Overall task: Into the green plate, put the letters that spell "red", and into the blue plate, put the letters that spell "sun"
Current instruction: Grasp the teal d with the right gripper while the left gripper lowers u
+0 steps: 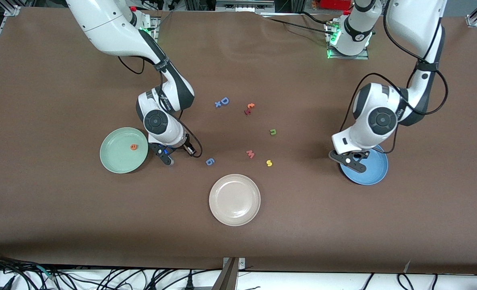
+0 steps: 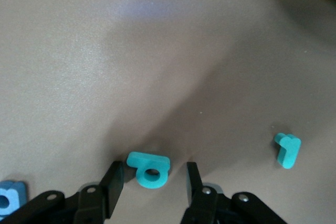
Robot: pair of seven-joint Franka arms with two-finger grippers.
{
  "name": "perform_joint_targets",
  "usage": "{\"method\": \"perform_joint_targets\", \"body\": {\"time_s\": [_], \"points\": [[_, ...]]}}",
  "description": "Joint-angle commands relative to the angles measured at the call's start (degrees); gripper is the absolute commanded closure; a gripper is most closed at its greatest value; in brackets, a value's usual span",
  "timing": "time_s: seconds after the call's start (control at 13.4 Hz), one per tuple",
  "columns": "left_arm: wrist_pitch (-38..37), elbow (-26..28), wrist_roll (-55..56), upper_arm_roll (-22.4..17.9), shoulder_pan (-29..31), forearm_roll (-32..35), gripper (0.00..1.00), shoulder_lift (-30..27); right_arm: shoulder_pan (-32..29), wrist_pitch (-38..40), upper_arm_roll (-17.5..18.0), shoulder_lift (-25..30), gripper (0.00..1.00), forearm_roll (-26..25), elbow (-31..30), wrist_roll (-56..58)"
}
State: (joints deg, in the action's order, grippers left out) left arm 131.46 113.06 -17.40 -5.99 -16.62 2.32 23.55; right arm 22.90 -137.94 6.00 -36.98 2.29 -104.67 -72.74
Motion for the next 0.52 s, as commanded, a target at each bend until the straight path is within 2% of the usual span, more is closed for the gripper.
{"method": "perform_joint_targets", "body": {"time_s": [0.0,0.22,0.45], "points": [[-1.21,-0.03,-4.03,0.63,2.37,1.55,0.80,-0.97,0.31,0.48,-0.11,-0.02,0.55,1.14,0.08,-0.30],[-1.21,-3.09,-9.64,0.63,5.35,1.29,0.79,0.78,0.31,0.48,-0.11,-0.02,0.75,1.14,0.17,-0.30],[-1.21,-5.83,-13.88,0.63,7.64,0.85,0.79,3.24,0.39,0.48,-0.11,-0.02,0.80,1.05,0.34,-0.48]]}}
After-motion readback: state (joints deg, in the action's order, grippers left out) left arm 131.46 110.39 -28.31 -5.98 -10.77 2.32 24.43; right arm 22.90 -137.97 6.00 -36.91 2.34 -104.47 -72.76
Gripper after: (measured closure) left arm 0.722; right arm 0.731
